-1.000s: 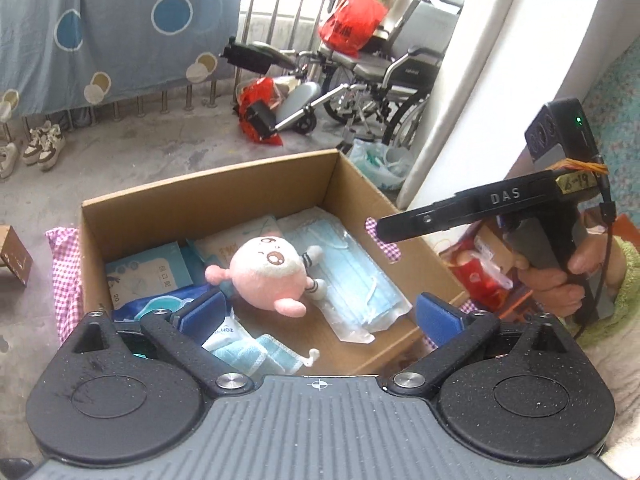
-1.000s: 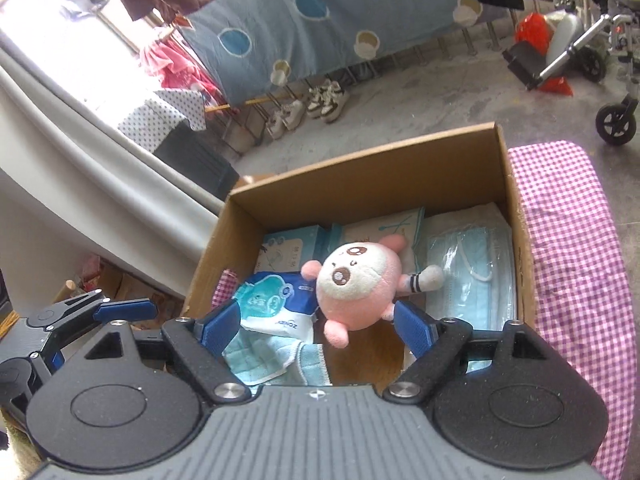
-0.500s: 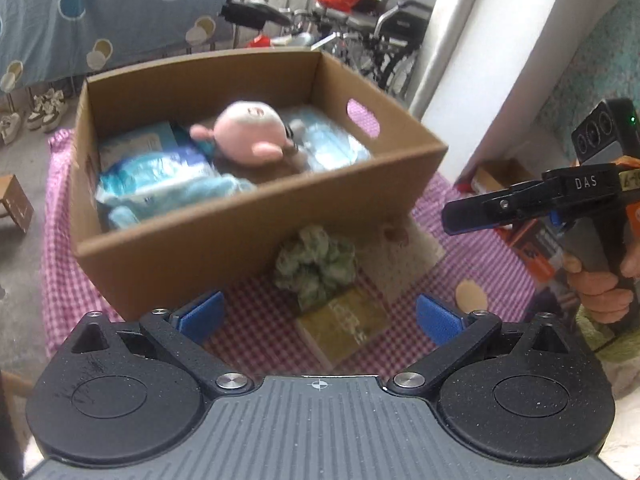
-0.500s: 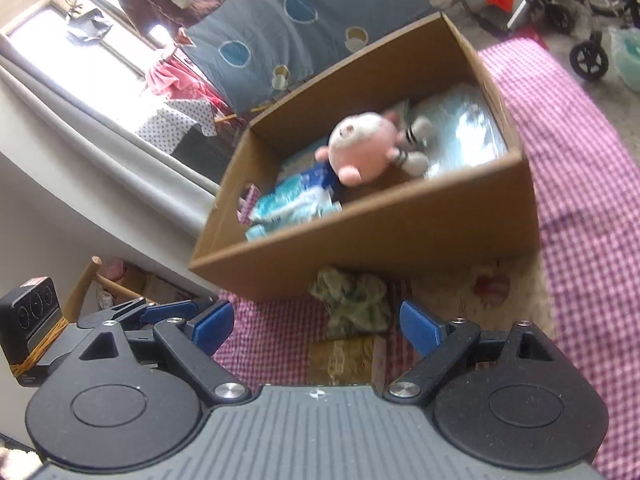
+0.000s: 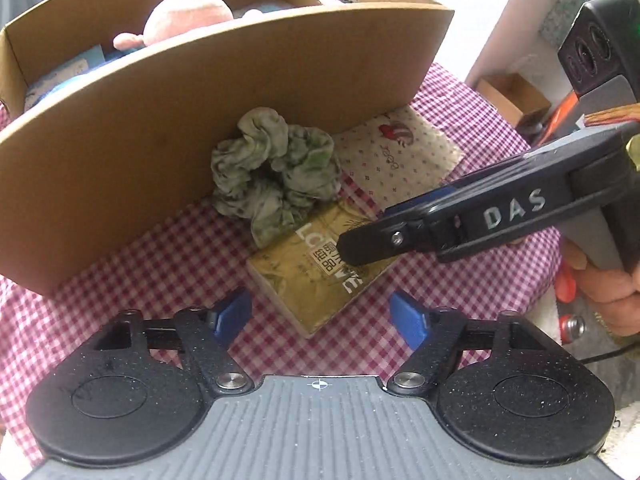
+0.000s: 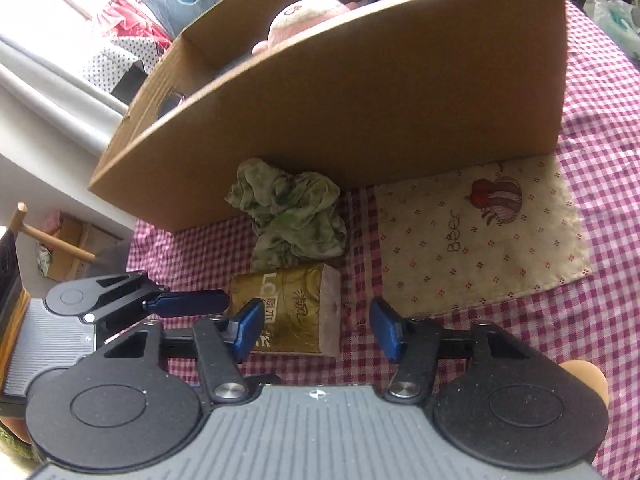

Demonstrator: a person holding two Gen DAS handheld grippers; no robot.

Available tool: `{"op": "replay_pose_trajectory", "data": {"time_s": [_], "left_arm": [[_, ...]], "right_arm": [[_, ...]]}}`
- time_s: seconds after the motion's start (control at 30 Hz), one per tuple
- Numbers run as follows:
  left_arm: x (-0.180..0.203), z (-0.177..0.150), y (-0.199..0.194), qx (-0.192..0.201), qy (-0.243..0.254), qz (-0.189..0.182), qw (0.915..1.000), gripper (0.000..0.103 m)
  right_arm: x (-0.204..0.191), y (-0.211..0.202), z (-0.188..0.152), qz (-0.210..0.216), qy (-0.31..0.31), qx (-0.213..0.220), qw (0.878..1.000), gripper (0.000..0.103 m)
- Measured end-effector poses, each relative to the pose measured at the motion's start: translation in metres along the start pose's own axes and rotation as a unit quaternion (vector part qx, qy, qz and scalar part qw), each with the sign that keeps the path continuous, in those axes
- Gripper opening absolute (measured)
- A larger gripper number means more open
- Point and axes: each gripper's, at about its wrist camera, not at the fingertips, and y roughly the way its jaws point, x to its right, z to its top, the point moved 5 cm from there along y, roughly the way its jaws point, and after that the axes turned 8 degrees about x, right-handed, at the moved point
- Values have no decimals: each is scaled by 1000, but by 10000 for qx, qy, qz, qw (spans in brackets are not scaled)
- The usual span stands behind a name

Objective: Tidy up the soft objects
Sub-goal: 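Move the right gripper to the gold tissue pack beside the box, then grasp the gold tissue pack with the right gripper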

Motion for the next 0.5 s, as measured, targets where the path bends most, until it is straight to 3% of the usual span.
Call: {"op": "replay_pose_trajectory", "data": {"time_s": [0.1, 0.17, 0.33, 0.5], "left_arm": [[1, 0, 4, -32, -47, -6, 10000, 69], [0, 0, 5, -43, -126, -44, 9999, 66], [1, 2, -3, 80, -242, -26, 9997, 66], [9, 7, -30, 458, -108, 71, 9989, 66]], "right_arm": [[-6, 6, -5, -64, -196, -61, 9998, 53], [-10, 8, -7, -82, -349, -23, 9994, 43], [-16, 10, -11, 43, -405, 7, 9992, 42], [-24, -2, -16, 77, -424, 110, 9990, 42]]}}
